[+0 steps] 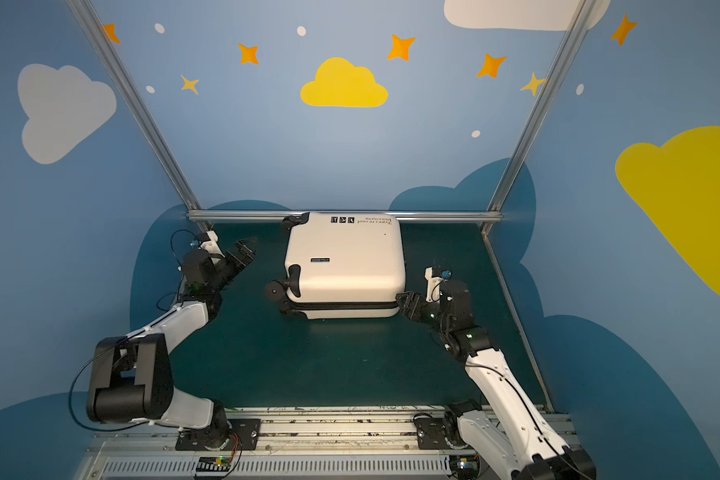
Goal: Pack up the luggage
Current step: 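Release the closed lid and draw both grippers back beside the suitcase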
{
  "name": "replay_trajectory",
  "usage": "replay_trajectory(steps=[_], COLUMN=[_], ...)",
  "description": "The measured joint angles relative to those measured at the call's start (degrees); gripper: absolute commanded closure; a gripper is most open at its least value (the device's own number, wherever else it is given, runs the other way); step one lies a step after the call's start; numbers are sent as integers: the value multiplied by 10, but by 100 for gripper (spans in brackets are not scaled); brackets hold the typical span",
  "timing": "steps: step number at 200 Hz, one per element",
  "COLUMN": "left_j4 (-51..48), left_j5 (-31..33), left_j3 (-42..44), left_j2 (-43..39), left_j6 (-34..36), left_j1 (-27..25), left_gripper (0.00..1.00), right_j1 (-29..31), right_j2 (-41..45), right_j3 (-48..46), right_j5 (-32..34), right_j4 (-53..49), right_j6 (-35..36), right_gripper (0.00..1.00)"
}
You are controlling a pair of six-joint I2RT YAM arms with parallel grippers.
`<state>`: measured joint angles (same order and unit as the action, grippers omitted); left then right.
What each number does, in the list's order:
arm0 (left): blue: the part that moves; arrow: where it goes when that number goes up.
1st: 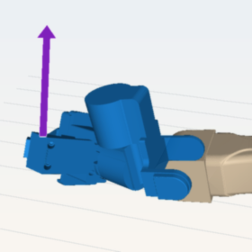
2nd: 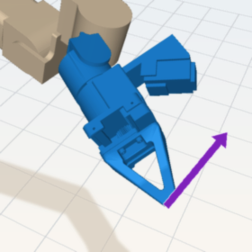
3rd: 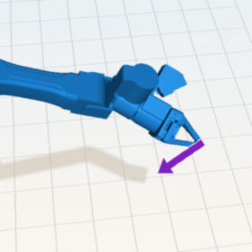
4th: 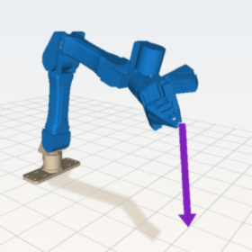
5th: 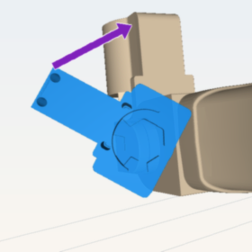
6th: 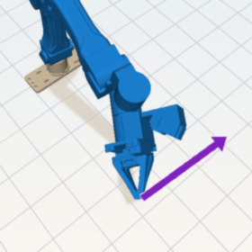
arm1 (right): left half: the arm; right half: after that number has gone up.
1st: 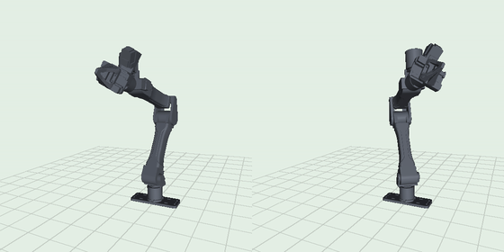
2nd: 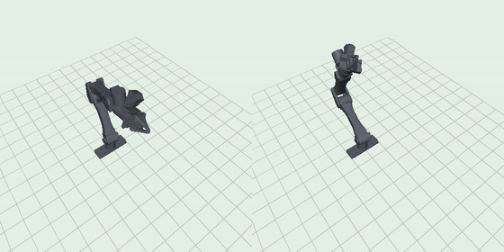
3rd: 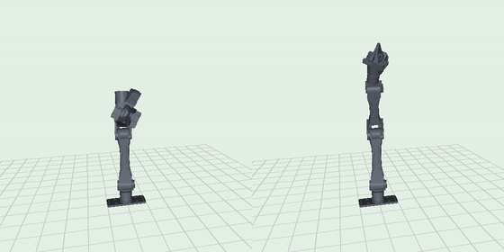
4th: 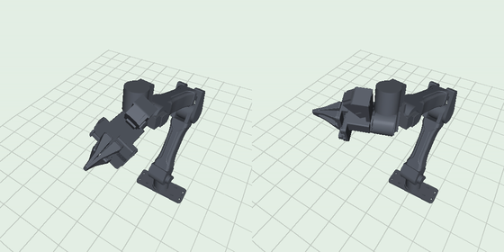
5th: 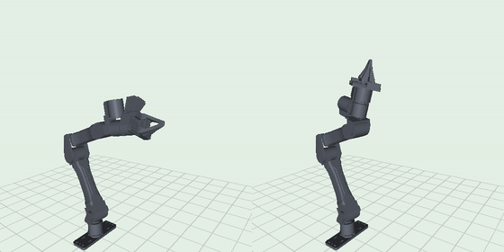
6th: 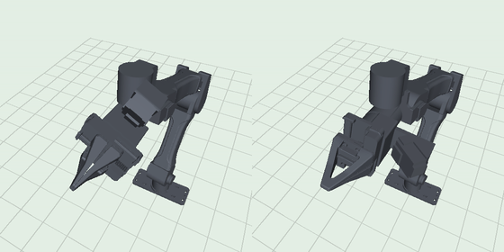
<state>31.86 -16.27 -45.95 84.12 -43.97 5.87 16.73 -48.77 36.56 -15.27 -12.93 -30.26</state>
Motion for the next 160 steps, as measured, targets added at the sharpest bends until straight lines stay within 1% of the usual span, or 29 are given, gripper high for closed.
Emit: replay_trajectory(steps=[17, 36, 58, 86, 103, 131, 160], left_j4=[-22, -58, -113, -200, -272, -398, -508], left_j5=[-12, -32, -60, -93, -97, -96, -78], left_j3=[-10, -24, -55, -125, -173, -242, -284], left_j2=[-8, -9, -9, 0, 13, 43, 70], left_j6=[17, 41, 74, 130, 165, 219, 267], left_j1=[1, 2, 3, 4, 4, 1, -13], left_gripper=[1, 1, 1, 1, 1, 1, 1], right_j1=[0, 2, 4, 14, 24, 38, 46], right_j2=[38, 45, 30, -17, -39, -49, -68], right_j3=[-26, -31, -30, -28, -28, -39, -61], right_j5=[10, 14, 13, 9, 9, 12, 14], right_j4=[-3, -16, -23, -28, -29, -17, 6], right_j6=[-10, -19, -26, -38, -44, -54, -61], right_gripper=[32, 32, 32, 33, 34, 34, 34])
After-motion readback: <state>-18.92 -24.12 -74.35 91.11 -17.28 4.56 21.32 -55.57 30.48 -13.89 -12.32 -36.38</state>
